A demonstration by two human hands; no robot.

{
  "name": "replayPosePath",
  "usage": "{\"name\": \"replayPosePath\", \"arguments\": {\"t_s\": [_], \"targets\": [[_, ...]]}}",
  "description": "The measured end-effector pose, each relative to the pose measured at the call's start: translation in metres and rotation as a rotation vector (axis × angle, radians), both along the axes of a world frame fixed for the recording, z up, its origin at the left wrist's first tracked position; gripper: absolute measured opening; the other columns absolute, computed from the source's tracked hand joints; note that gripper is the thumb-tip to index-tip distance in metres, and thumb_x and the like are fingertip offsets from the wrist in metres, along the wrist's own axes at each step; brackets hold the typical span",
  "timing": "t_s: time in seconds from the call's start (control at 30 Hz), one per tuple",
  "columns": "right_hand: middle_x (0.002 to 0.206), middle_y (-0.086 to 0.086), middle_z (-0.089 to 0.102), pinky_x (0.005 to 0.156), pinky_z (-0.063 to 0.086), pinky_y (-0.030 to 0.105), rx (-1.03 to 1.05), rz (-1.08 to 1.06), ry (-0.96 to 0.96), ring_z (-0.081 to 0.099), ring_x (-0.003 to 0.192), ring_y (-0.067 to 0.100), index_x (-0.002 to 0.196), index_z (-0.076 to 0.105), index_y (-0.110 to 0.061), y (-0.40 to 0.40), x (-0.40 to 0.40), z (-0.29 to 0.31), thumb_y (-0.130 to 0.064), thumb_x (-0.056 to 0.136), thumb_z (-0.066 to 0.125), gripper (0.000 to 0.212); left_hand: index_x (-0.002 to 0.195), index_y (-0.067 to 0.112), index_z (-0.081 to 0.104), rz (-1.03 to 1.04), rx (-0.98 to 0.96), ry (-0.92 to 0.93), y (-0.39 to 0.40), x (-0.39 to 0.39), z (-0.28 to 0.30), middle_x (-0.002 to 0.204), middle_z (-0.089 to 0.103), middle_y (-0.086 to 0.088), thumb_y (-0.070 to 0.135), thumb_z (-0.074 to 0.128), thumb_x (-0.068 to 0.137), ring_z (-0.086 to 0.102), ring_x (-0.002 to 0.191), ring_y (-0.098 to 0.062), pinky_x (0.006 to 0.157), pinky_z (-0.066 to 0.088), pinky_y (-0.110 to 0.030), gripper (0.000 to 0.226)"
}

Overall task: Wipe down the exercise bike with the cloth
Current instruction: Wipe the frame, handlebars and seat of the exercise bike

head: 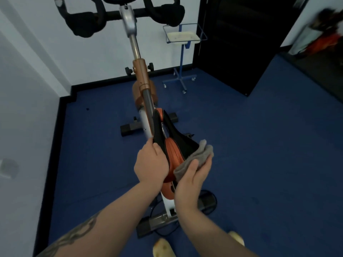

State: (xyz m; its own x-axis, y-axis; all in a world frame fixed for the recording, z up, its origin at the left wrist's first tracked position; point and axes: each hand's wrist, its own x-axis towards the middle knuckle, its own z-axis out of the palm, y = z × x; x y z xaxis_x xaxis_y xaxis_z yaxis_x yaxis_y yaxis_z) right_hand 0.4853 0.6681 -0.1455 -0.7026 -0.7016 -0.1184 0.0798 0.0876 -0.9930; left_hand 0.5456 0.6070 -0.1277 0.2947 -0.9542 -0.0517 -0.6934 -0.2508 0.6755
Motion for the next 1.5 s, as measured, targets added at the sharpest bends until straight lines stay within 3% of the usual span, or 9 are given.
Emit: {"name": "replayPosePath", "arguments": {"t_s": [0.2,0.4,0.53,0.7,0.87,1.03,1.2,1.37,1.5], "targets": [[0.138,-0.003,0.053,0.109,0.038,0.04,0.193,0.092,0.041,0.049,0.128,0.016,0.144,0.041,-0.025,-0.018,-0.04,0.008,-0.039,0.106,0.026,0.043,0.119,0.023,0.059,-0.03,0.016,0.028,-0.002,0.002,0.001,0.094,0.064,0.001,0.028,0.029,0.102,0.059,0.087,-0.02,0.065,0.042,-0.034,0.035],[0.158,0.002,0.027,0.117,0.025,0.039,0.354,0.528,0.827,0.026,0.143,0.017,0.153,0.025,-0.022,-0.019,-0.055,0.025,-0.042,0.104,0.022,0.053,0.128,0.023,0.056,-0.039,0.029,0.049,0.001,0.0,0.003,0.107,0.065,-0.002,0.029,0.029,0.102,0.06,0.096,-0.023,0.073,0.046,-0.036,0.038],[0.144,0.011,0.047,0.101,0.04,0.045,0.659,0.826,0.89,0.05,0.123,0.029,0.149,0.031,-0.017,-0.073,-0.072,0.047,-0.046,0.105,0.016,0.054,0.128,0.022,0.056,-0.03,0.035,0.056,0.001,-0.001,0.007,0.11,0.065,-0.002,0.028,0.028,0.102,0.059,0.099,-0.021,0.077,0.048,-0.038,0.039],[0.157,0.013,0.024,0.108,0.031,0.048,0.689,0.855,1.204,0.032,0.138,0.032,0.156,0.002,-0.015,-0.06,-0.05,0.043,-0.049,0.103,0.019,0.065,0.126,0.029,0.058,-0.016,0.006,0.075,0.004,-0.001,0.007,0.099,0.065,0.004,0.028,0.029,0.101,0.059,0.088,-0.015,0.07,0.047,-0.035,0.038],[0.139,0.016,0.048,0.092,0.041,0.043,0.821,0.931,0.963,0.05,0.121,0.034,0.141,0.031,-0.008,-0.108,-0.05,0.055,-0.047,0.104,0.019,0.055,0.135,0.031,0.056,0.109,0.032,0.184,0.007,-0.004,0.008,0.117,0.067,0.003,0.027,0.035,0.103,0.061,0.105,-0.018,0.083,0.047,-0.036,0.039],[0.158,0.01,0.022,0.108,0.029,0.048,0.618,0.9,1.277,0.03,0.139,0.031,0.156,-0.001,-0.015,-0.062,-0.049,0.043,-0.049,0.102,0.02,0.067,0.13,0.033,0.059,0.143,0.013,0.235,0.004,-0.005,0.011,0.111,0.069,0.004,0.025,0.036,0.102,0.062,0.097,-0.017,0.082,0.051,-0.038,0.037],[0.156,0.013,0.028,0.103,0.034,0.047,0.78,0.902,1.081,0.038,0.133,0.035,0.156,0.0,-0.013,-0.104,-0.041,0.047,-0.044,0.104,0.021,0.064,0.131,0.031,0.055,0.089,0.036,0.18,0.006,-0.003,0.009,0.11,0.068,0.004,0.026,0.033,0.102,0.063,0.095,-0.017,0.078,0.05,-0.035,0.037],[0.158,0.006,0.023,0.111,0.027,0.047,0.571,0.821,1.243,0.027,0.141,0.028,0.156,0.004,-0.019,-0.058,-0.046,0.04,-0.049,0.102,0.022,0.065,0.131,0.028,0.055,0.076,0.013,0.179,0.005,-0.002,0.01,0.108,0.068,0.003,0.025,0.032,0.102,0.063,0.093,-0.016,0.076,0.05,-0.036,0.037],[0.147,0.005,0.043,0.103,0.04,0.047,0.588,0.71,0.877,0.044,0.129,0.026,0.151,0.028,-0.027,-0.065,-0.064,0.041,-0.054,0.1,0.029,0.057,0.134,0.027,0.053,0.052,0.007,0.175,0.005,-0.003,0.009,0.11,0.067,0.002,0.025,0.033,0.103,0.062,0.096,-0.017,0.075,0.046,-0.033,0.038]]}}
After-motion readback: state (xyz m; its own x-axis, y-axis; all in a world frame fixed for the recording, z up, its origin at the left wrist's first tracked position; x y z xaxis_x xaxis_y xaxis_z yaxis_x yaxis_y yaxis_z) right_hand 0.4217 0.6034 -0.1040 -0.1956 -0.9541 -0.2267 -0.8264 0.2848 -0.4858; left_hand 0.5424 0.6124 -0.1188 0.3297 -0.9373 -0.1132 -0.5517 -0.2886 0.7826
